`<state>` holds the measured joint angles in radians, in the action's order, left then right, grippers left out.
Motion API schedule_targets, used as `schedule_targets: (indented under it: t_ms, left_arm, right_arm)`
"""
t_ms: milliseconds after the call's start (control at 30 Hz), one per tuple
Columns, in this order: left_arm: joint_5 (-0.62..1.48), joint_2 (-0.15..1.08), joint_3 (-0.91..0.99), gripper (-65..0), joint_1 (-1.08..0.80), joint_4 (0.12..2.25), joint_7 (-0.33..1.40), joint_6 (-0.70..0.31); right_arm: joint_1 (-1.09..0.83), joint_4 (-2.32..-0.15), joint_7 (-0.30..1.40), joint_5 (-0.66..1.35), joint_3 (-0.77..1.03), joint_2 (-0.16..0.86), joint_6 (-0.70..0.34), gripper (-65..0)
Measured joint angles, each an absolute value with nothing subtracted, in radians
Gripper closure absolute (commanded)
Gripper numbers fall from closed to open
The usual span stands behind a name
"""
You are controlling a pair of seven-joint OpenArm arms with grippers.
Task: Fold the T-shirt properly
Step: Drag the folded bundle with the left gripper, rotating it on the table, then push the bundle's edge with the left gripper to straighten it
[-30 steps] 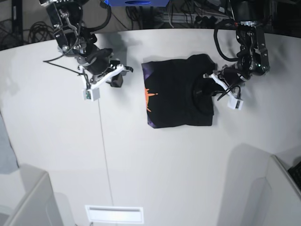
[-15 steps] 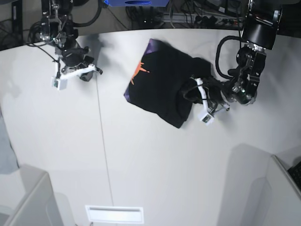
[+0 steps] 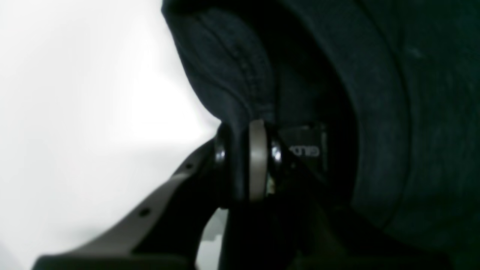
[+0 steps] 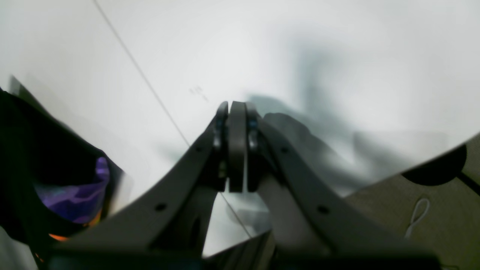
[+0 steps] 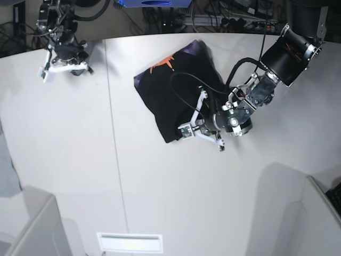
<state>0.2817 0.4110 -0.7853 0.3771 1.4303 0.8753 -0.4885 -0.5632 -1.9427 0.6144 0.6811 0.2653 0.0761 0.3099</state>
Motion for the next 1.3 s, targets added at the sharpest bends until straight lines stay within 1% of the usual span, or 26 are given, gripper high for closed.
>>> schedule_targets:
  t_ms: [200,400,467,767,1300]
  left_arm:
    - [0.155,0.328,-0.807,0.0,0.405,1.419,0.904,-0.486]
    - [-0.01,0.239,-0.805,0.0,0.409,1.413,0.917,-0.66]
    - [-0.064,0.212,-0.807,0.0,0.403,1.413,0.923,-0.684]
    - [-0.102,0.172,-0.809,0.0,0.398,1.409,0.925,-0.69]
    - [-0.1,0.17,-0.809,0.0,0.395,1.409,0.924,-0.689]
  right_arm:
    - [-0.577,-1.943,0.613,0.681,0.311,0.025,0.308,0.0]
    - [-0.588,-1.943,0.613,0.681,0.317,0.024,0.308,0.0]
    - [-0.591,-1.943,0.613,0.681,0.317,0.024,0.308,0.0]
    - [-0.591,-1.943,0.613,0.681,0.317,0.024,0.308,0.0]
    - [-0.591,-1.943,0.613,0.681,0.316,0.024,0.308,0.0]
